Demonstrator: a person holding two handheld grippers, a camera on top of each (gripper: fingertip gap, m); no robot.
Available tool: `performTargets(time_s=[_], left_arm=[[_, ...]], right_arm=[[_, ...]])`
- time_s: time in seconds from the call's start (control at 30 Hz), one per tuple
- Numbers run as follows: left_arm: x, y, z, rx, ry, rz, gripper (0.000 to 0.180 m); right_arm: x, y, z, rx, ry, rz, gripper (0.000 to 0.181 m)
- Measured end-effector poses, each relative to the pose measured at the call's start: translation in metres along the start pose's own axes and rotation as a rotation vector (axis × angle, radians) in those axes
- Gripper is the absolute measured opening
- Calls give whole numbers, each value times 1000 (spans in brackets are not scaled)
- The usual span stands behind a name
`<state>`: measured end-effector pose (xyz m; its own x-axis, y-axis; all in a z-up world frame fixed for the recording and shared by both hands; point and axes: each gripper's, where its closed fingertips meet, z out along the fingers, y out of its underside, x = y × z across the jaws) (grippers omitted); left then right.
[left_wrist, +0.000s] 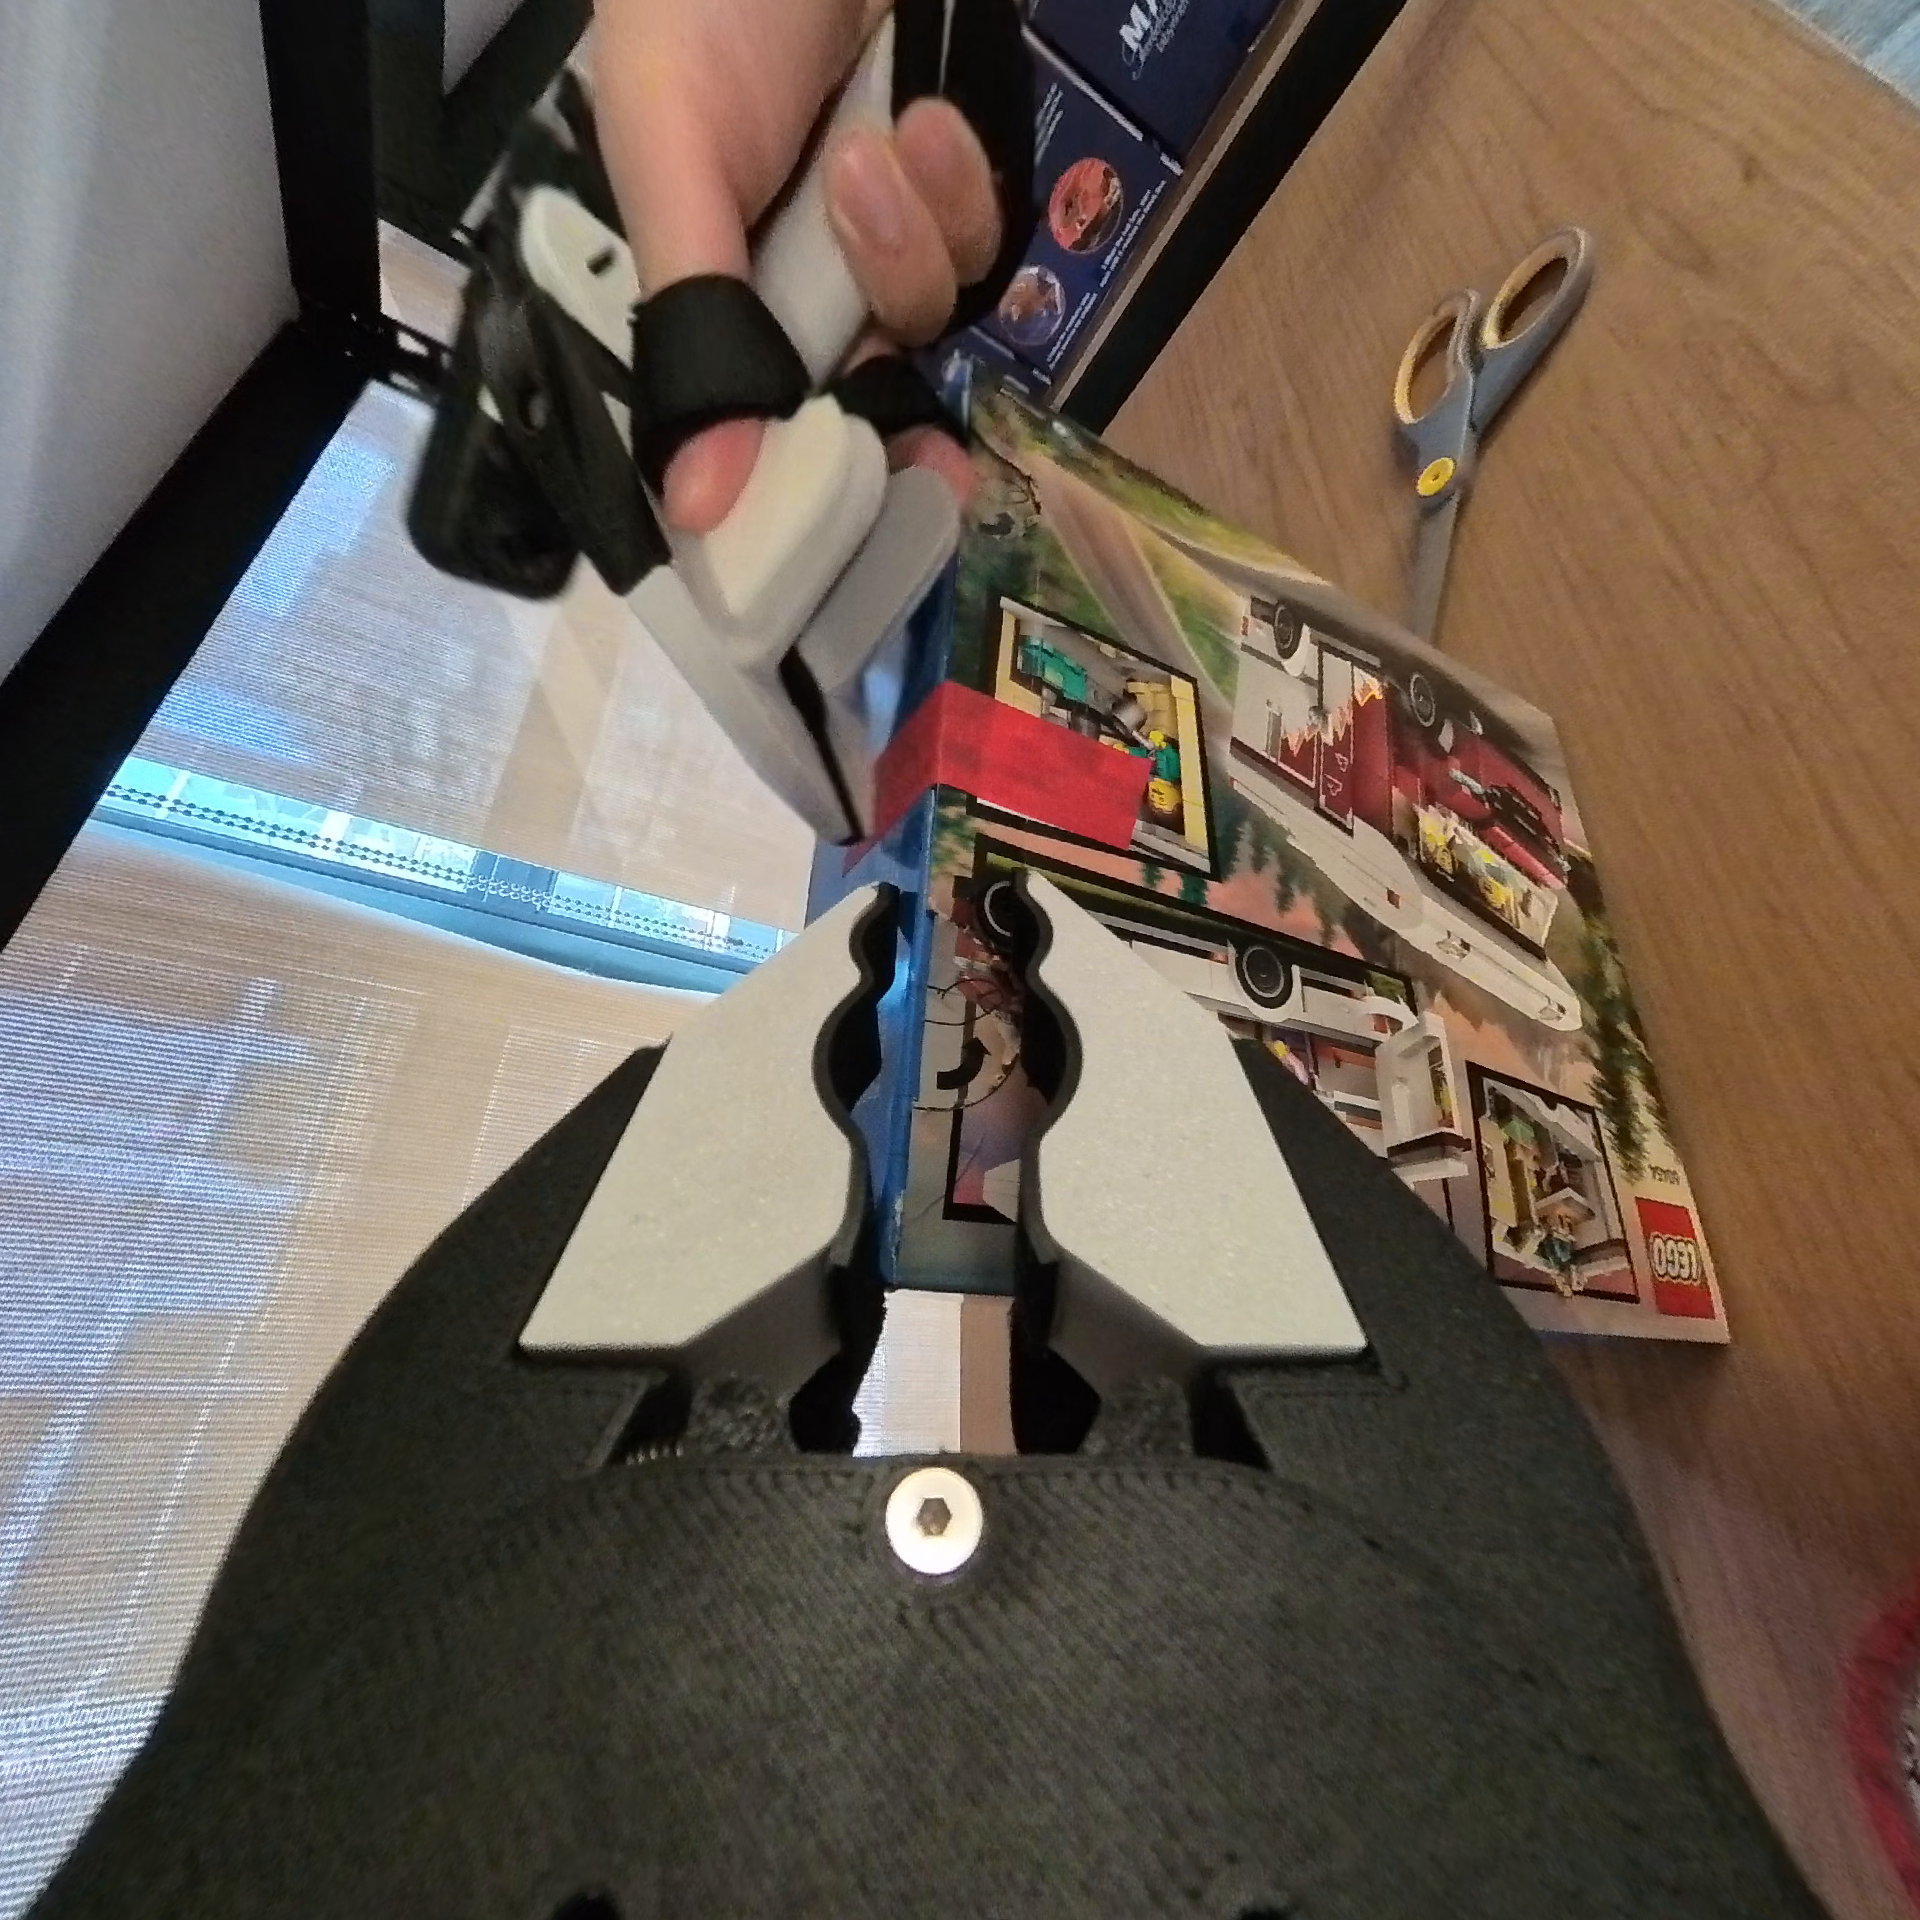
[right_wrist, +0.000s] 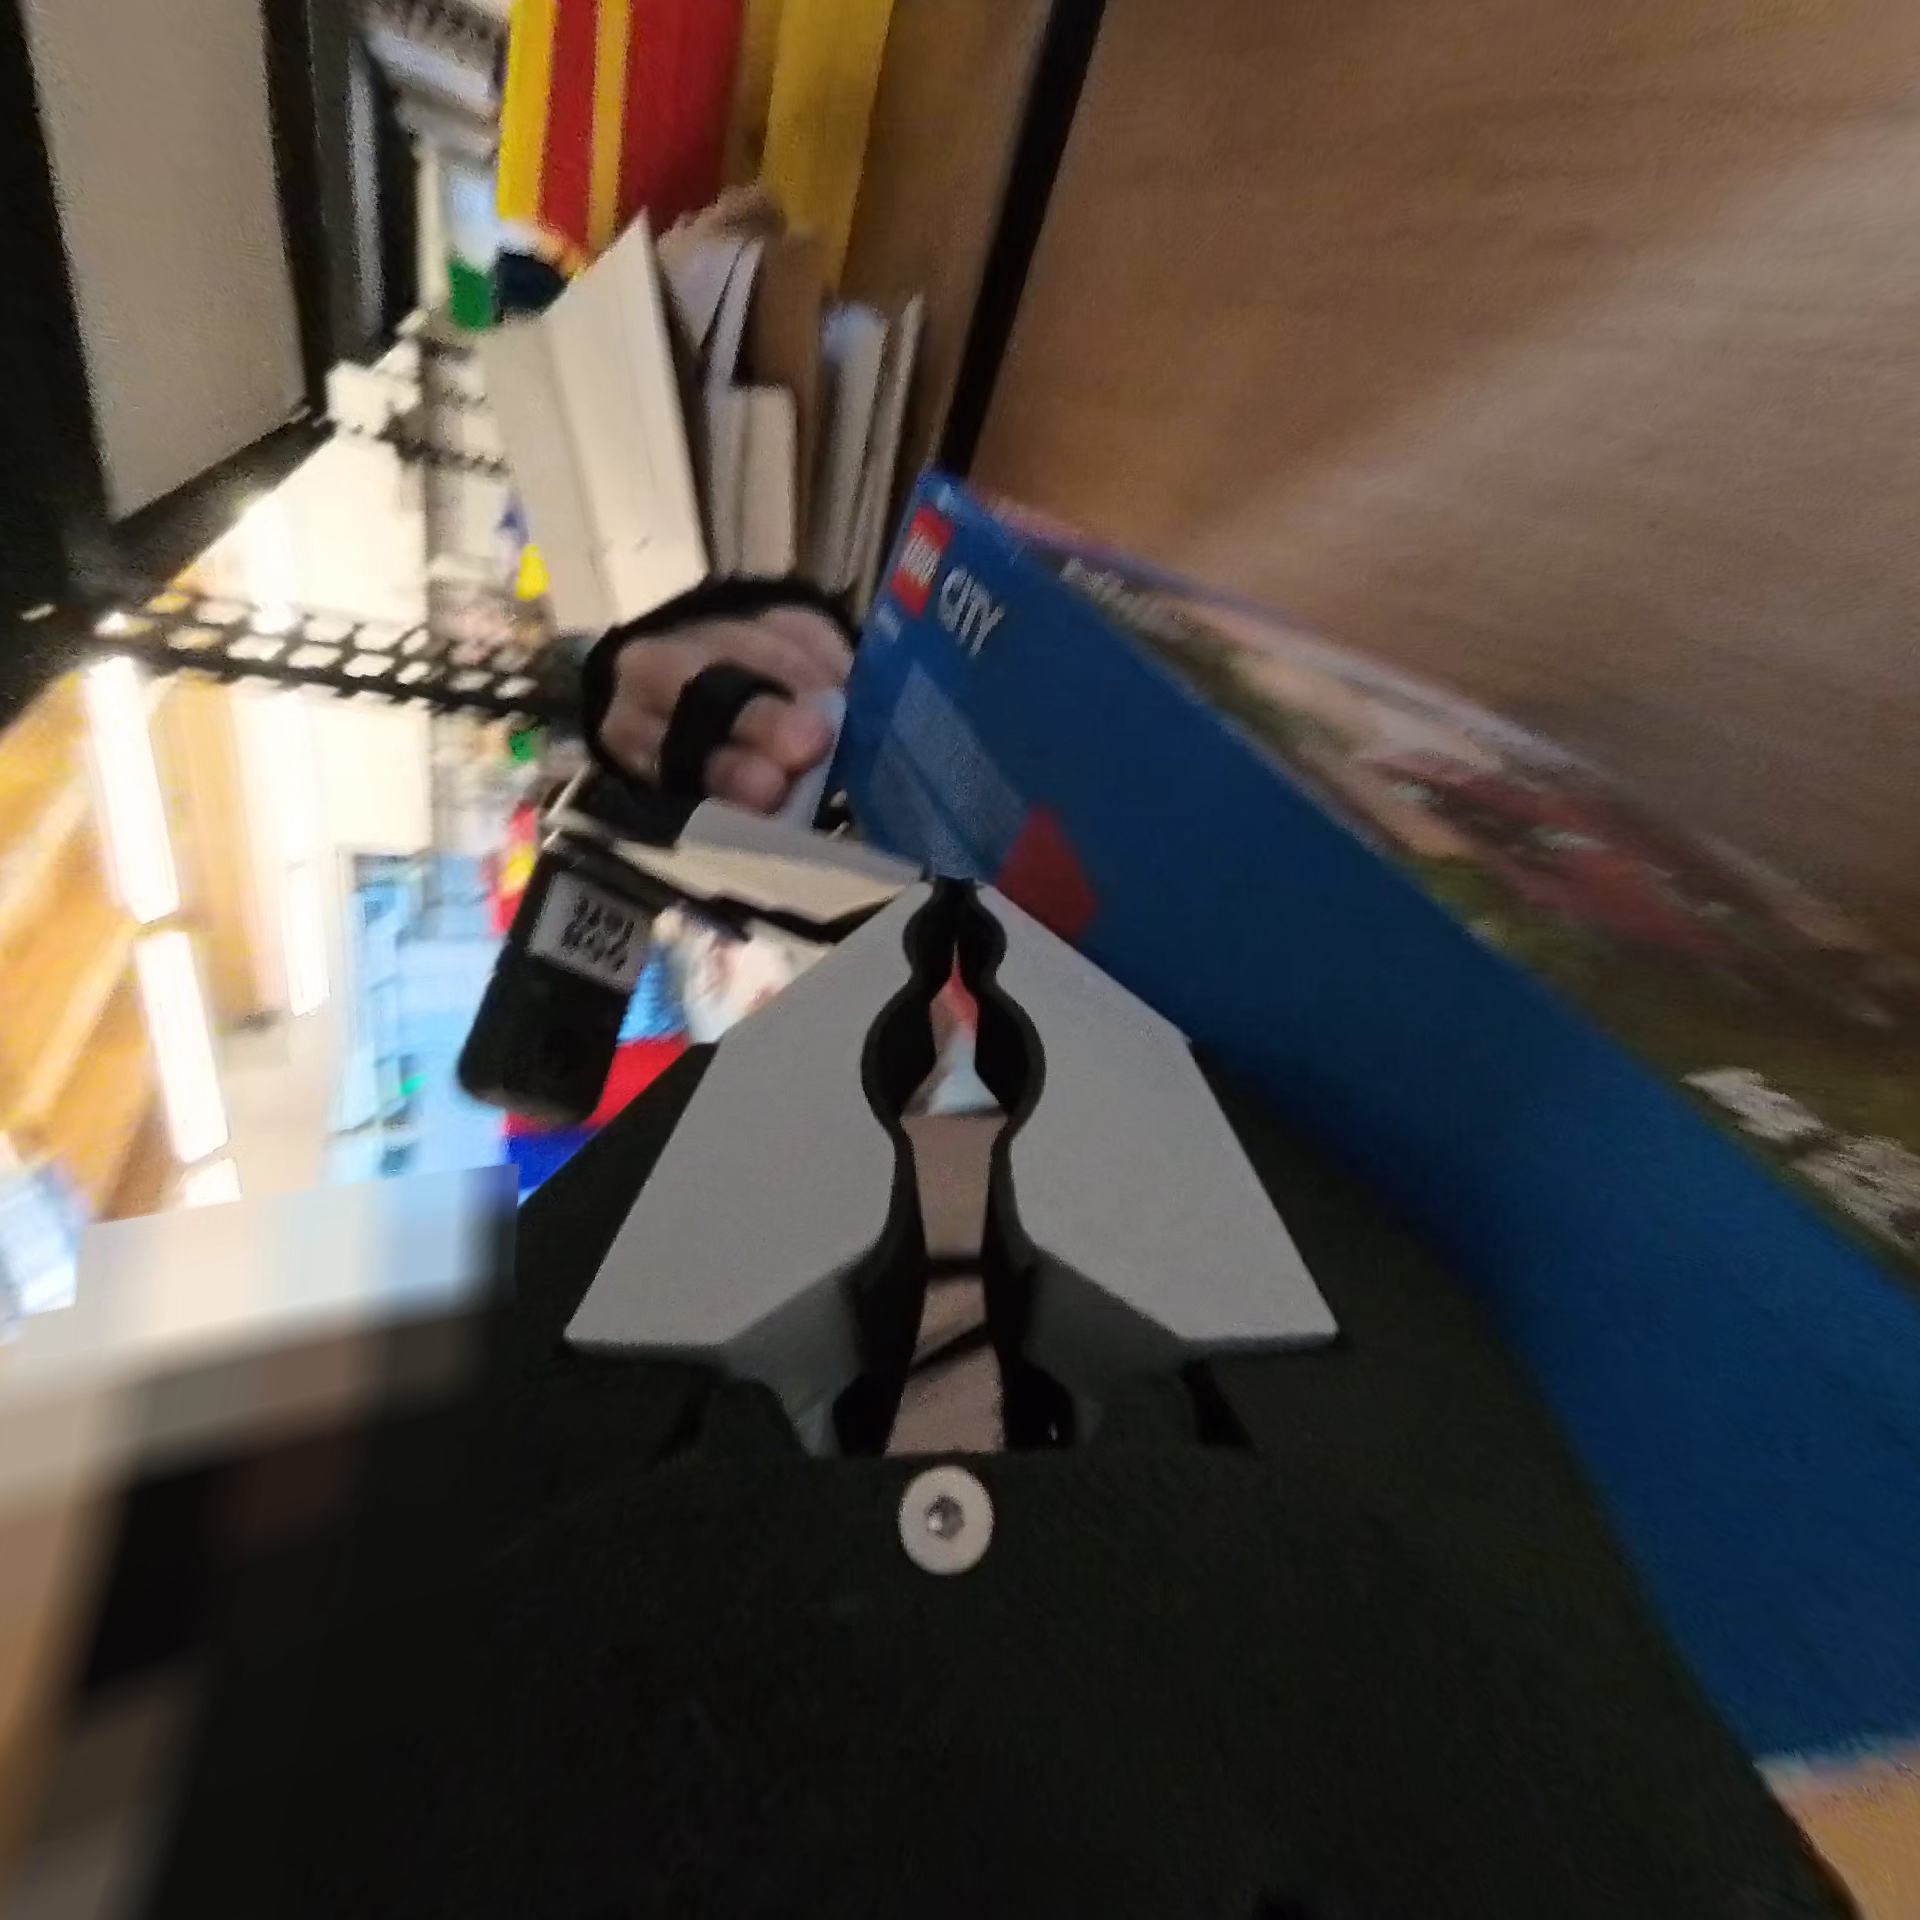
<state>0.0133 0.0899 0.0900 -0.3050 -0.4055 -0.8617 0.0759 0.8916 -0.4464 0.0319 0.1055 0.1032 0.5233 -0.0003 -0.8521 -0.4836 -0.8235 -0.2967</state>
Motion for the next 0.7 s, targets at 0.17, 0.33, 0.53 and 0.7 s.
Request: performTargets(time_s=[0.17,0.33,0.53,0.7], left_arm=[[1,-1,-1,0,-4,2,19],[1,-1,0,-1,-4,1,20],[1,0,0,-3,0,0,20],[0,0,0,-2,5,-3,19]], right_arm=[[-38,-1,-13,190,-6,-411,0],[-36,39,7,409,66,-708,0],[-5,28,11,647,65,-733,0],[-9,22,11,732,69,-754,0]])
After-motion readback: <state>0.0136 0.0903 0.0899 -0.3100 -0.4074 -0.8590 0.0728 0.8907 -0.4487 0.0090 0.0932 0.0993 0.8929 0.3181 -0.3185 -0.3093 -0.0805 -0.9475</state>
